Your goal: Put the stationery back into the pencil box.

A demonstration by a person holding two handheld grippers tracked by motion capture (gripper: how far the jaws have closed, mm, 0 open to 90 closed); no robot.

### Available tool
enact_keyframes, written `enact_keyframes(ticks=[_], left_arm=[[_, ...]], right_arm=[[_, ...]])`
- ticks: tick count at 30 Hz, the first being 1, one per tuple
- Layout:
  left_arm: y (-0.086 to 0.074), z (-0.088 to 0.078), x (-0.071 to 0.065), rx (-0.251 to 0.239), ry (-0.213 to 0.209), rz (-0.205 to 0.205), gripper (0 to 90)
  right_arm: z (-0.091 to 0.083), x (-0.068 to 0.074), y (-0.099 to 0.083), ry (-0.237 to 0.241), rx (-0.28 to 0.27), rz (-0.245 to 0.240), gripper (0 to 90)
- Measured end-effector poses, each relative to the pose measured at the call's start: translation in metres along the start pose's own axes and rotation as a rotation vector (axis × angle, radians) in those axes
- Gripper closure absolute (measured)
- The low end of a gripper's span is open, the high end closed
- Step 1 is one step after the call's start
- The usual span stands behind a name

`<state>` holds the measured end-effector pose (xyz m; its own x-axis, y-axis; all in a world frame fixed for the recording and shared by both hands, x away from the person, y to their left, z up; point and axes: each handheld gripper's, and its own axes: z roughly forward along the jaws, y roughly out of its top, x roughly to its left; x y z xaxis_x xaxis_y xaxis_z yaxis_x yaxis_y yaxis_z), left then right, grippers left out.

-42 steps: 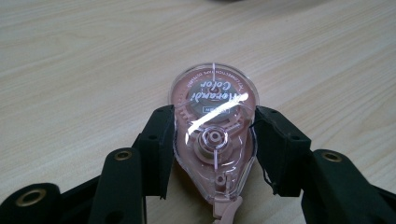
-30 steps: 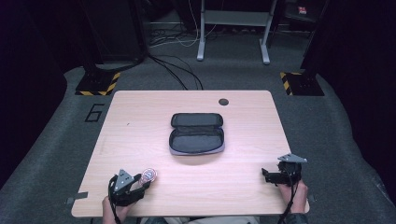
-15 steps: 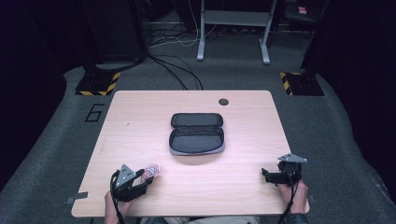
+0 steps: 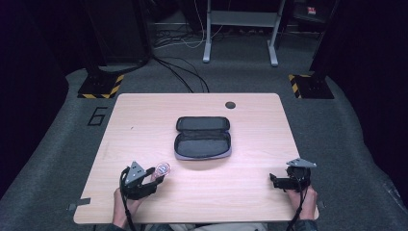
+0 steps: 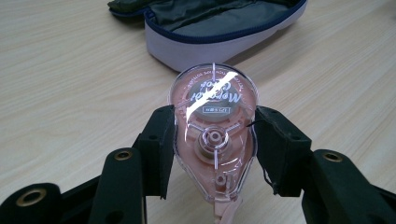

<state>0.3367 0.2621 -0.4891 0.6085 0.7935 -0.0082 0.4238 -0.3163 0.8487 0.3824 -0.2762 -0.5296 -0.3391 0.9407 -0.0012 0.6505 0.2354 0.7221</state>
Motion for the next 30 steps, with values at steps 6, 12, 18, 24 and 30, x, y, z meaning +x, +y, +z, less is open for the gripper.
enact_keyframes(ticks=[6, 12, 18, 24, 30], left_arm=[[0.012, 0.005, -0.001, -0.006, -0.019, 0.019, 50.1], [0.021, 0.011, -0.001, -0.004, -0.029, 0.040, 50.1], [0.028, 0.015, -0.001, -0.010, -0.038, 0.047, 50.1], [0.037, 0.018, 0.000, -0.020, -0.045, 0.058, 50.1], [0.047, 0.023, -0.001, -0.020, -0.060, 0.068, 50.1]], right_arm=[[0.000, 0.000, 0.000, -0.001, -0.001, -0.001, 0.2], [0.000, 0.000, 0.000, -0.001, -0.001, -0.002, 0.2], [0.000, 0.000, 0.000, 0.000, 0.000, -0.001, 0.2], [0.000, 0.000, 0.000, 0.000, 0.000, 0.000, 0.2], [0.000, 0.000, 0.000, 0.000, 0.000, 0.000, 0.2]])
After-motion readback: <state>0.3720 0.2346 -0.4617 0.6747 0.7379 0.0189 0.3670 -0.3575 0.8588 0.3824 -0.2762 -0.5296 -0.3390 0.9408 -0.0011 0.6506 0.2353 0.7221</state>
